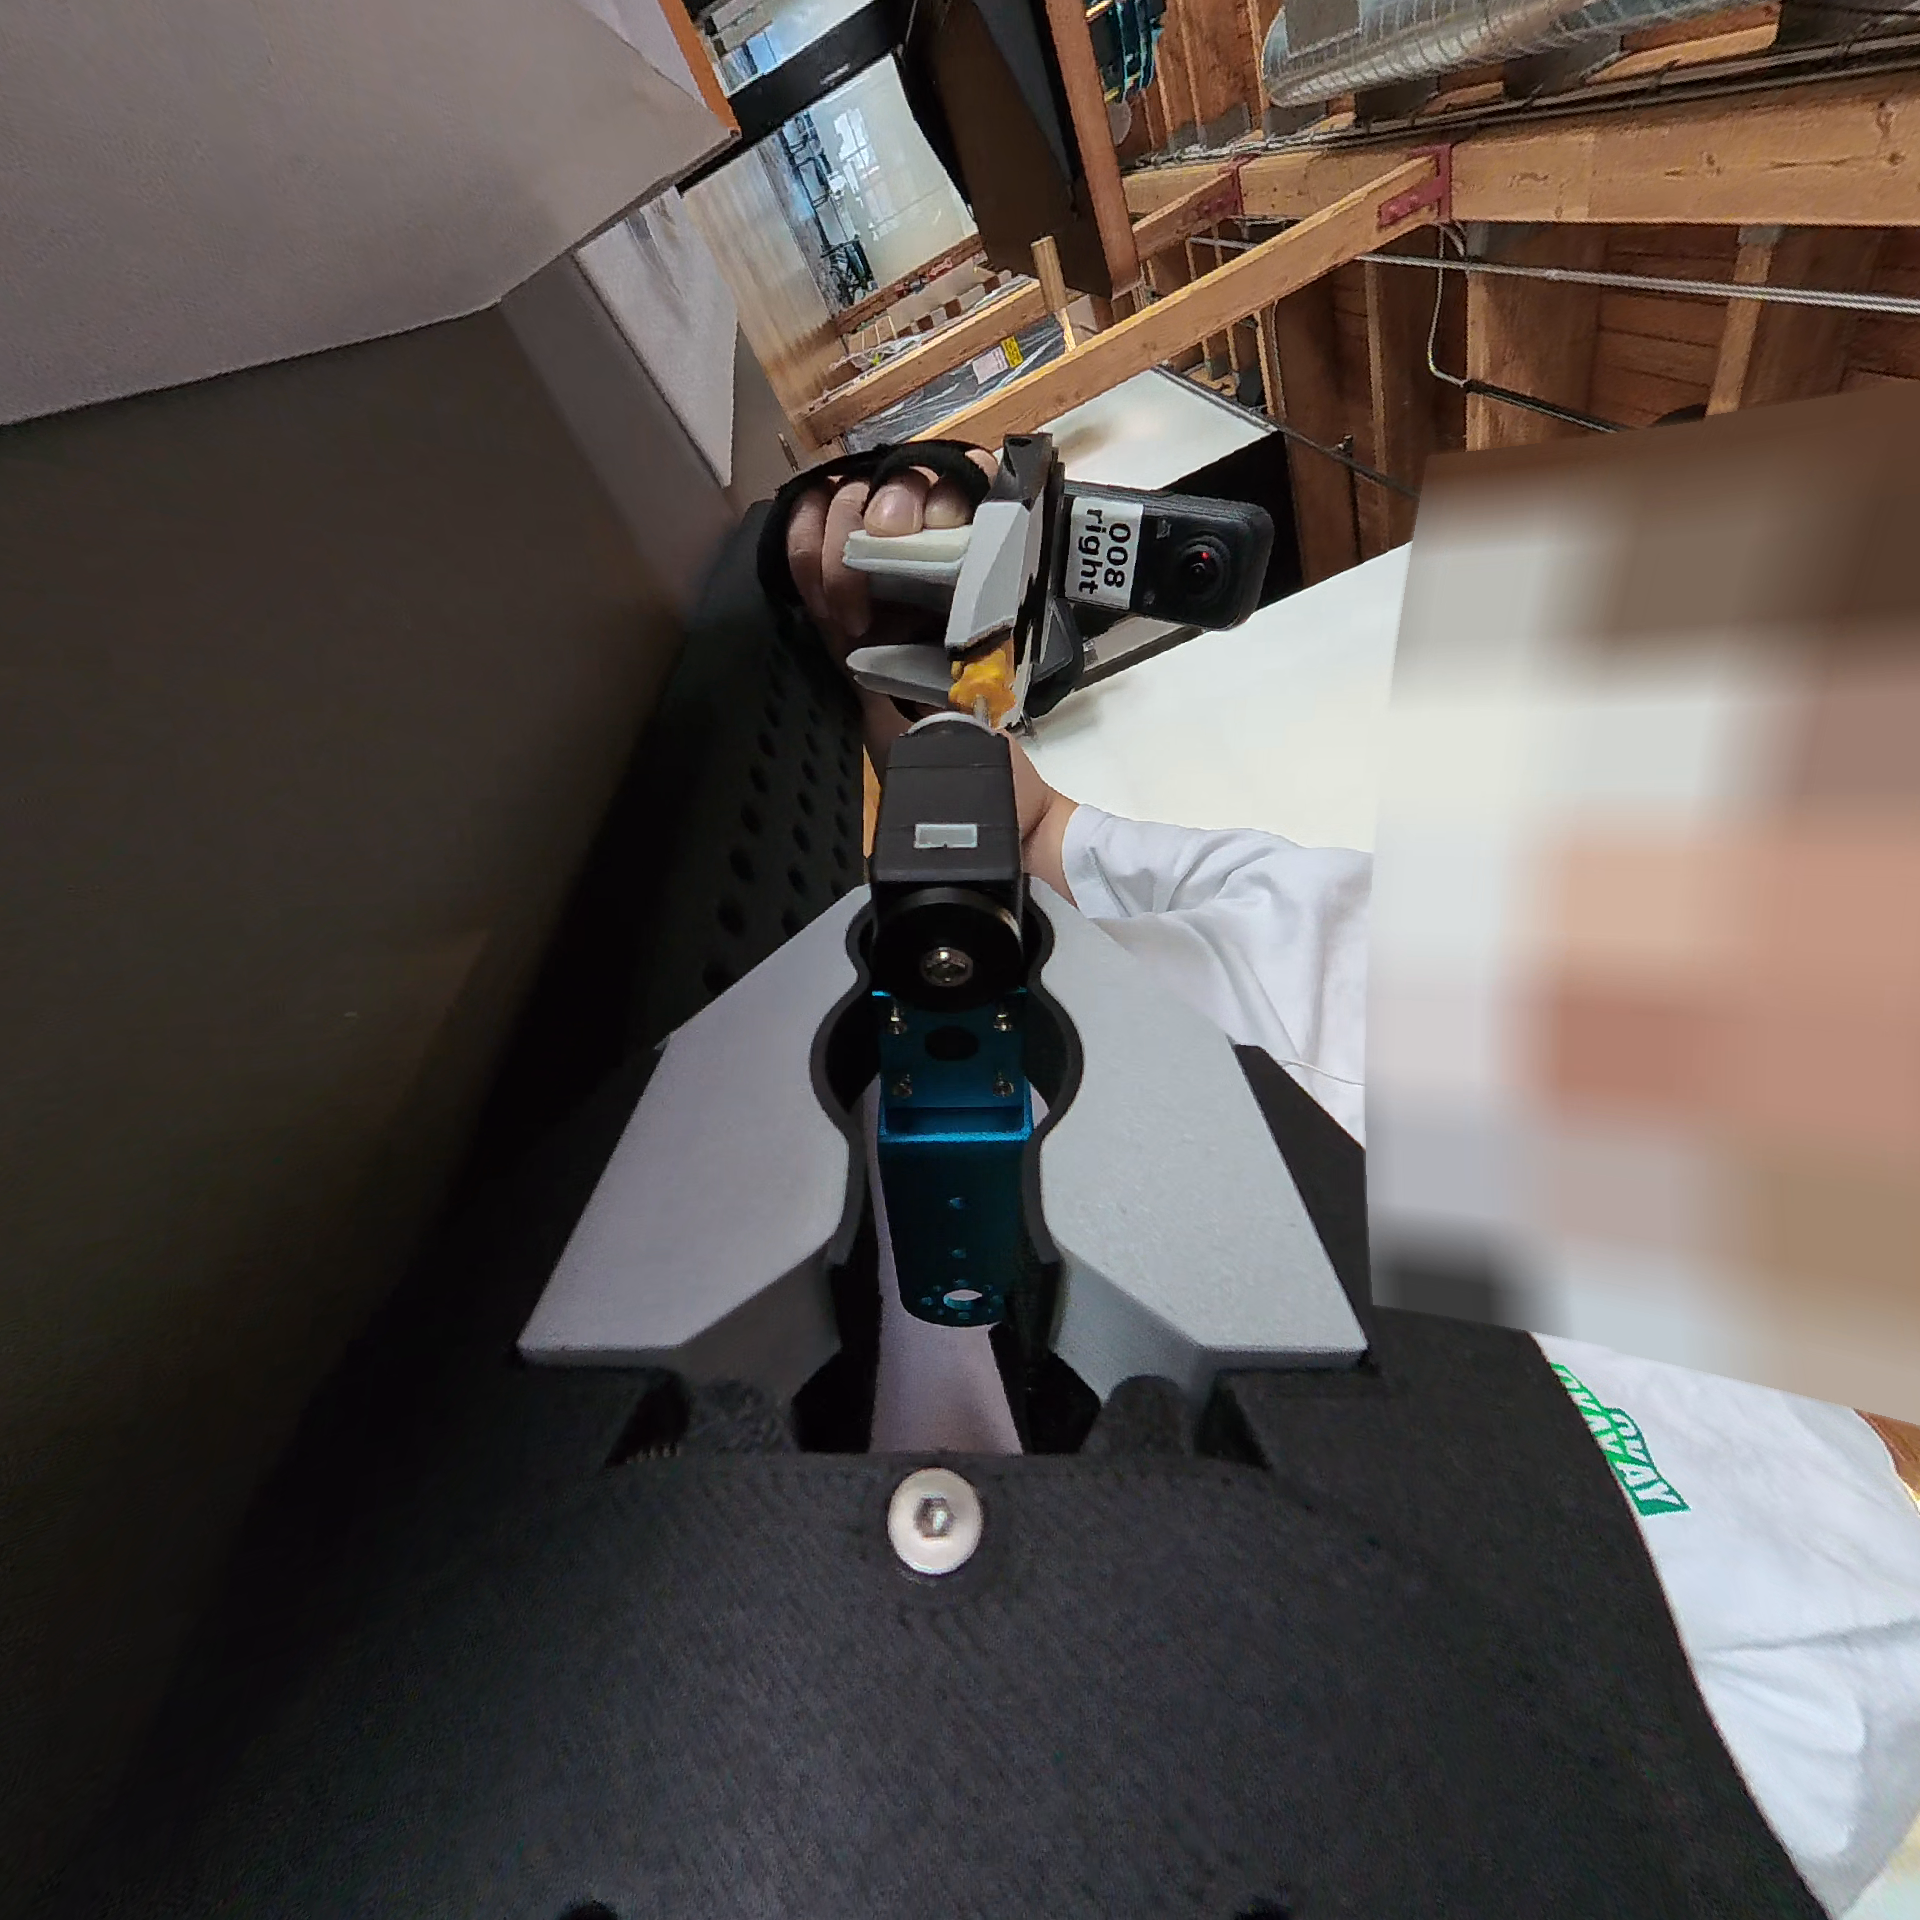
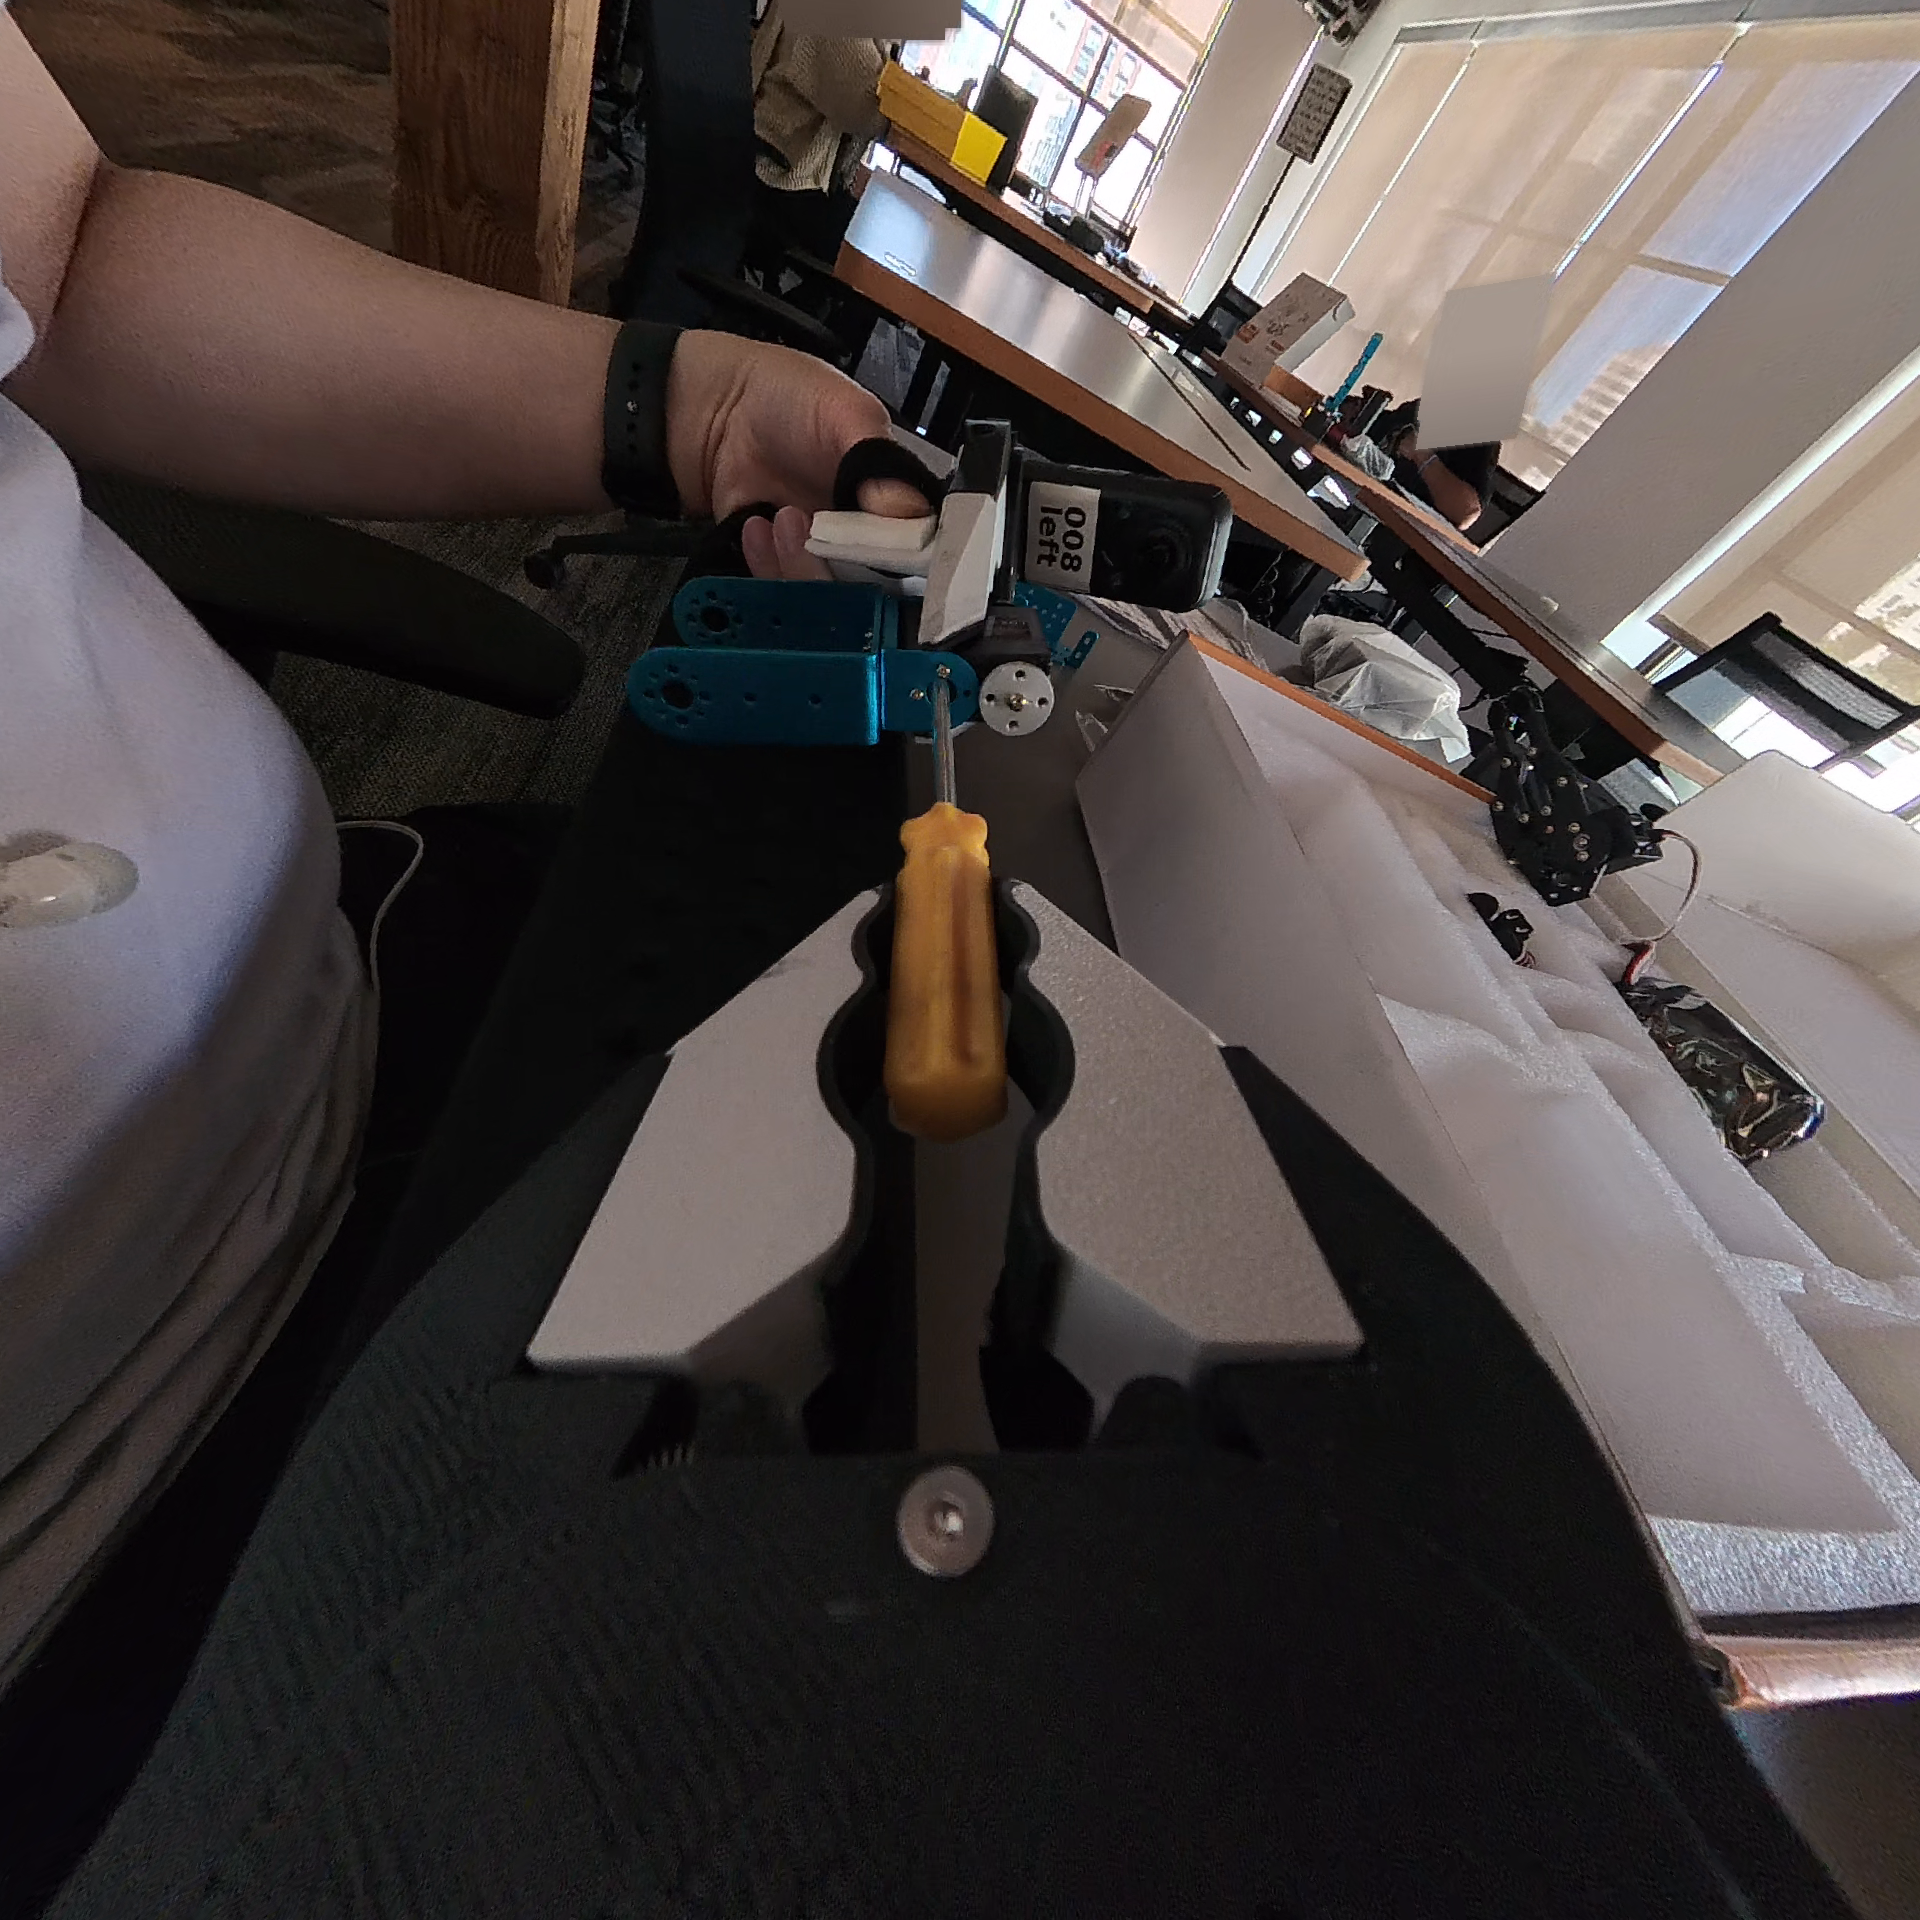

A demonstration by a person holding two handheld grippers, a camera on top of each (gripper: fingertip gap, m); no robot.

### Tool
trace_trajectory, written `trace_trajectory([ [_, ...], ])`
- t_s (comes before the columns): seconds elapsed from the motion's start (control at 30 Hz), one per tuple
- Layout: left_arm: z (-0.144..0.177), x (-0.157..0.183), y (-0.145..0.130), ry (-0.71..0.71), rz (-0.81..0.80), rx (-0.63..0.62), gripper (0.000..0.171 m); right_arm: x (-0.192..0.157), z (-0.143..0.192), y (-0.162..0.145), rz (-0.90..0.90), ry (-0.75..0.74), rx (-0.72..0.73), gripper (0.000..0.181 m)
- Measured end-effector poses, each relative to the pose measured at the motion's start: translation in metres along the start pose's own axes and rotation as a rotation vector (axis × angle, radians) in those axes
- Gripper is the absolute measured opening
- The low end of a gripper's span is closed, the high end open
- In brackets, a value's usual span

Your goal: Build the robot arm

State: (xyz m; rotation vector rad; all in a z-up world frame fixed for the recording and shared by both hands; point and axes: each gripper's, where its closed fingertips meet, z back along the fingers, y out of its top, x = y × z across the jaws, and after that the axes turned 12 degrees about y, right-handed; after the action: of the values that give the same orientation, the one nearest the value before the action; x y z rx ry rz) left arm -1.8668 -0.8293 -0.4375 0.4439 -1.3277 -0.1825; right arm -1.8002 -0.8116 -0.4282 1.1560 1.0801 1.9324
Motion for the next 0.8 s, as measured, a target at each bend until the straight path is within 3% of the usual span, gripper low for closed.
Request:
trace_trajectory([
  [0.8, -0.0006, 0.0035, -0.0035, -0.013, -0.025, -0.018, 0.021, -0.0018, -0.0016, 0.0044, 0.021, 0.006, 0.013, 0.017],
])
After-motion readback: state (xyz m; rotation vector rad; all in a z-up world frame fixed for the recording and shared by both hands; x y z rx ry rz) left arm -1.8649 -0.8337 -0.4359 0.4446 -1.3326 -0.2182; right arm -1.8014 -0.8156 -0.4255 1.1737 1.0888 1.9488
